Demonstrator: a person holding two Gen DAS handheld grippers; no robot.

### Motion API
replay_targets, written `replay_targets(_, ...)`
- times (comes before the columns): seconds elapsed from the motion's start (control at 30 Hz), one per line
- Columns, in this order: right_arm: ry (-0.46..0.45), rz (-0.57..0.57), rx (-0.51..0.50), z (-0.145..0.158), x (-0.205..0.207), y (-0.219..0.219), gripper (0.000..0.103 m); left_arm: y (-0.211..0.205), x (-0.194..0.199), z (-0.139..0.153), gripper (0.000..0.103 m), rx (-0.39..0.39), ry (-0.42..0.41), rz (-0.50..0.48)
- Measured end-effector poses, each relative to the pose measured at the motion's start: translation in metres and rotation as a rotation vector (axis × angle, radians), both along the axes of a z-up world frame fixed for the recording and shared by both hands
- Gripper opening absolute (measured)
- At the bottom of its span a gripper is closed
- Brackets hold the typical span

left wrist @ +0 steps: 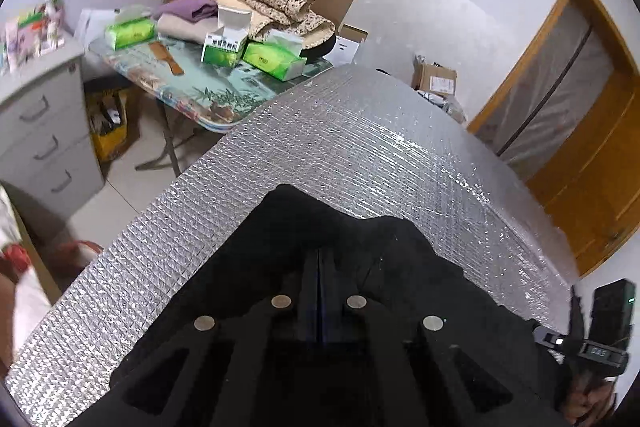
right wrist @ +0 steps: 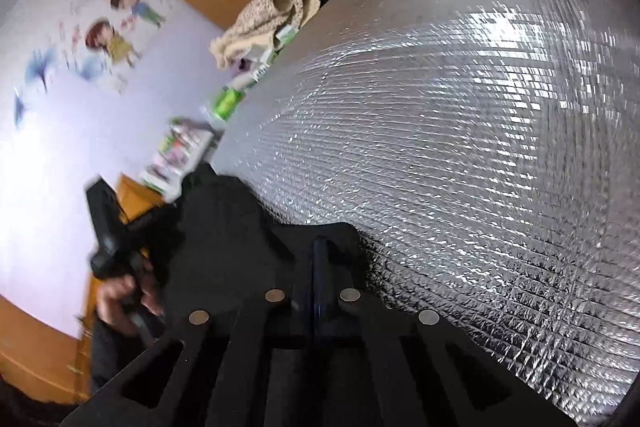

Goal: Fold clothes

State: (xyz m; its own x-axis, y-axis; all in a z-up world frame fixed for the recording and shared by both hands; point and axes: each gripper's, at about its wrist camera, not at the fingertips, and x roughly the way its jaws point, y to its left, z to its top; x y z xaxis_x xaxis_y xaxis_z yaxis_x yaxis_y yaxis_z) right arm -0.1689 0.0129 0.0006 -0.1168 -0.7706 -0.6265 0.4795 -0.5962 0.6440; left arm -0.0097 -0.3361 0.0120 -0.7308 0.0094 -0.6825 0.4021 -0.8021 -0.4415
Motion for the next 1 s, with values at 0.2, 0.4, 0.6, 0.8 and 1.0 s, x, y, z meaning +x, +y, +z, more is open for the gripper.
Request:
replay_targets(0.2,-0.015,-0.042,-0.022,-0.003,-0.005,0.006,0.000,0.004,-0.002,-0.001,0.001,-0.013,-0.014,-0.002)
replay_targets(0.4,-0.088,-0.216,-0.024,-0.009,-0.018,0.047,0.000,0.004,-0.003,-0.002,0.001,-0.010,-0.015,0.001)
replay_targets(0.6,-0.032,-0.171,-0.044,0.016,0.003,0.053,0.006,0.018,0.010,0.016,0.002,-0.078,0.024,0.002)
replay_targets(0.8,-0.013,-0.004,-0.037,0.017,0.035,0.030,0.006,0.051,0.046,0.034,0.002,-0.157,0.090,-0.078)
replay_targets(1.0,-0.060,-0.029,-0.010,-0.002,0.031,0.039,0.000,0.042,0.064,0.016,0.001,-0.143,0.048,-0.054)
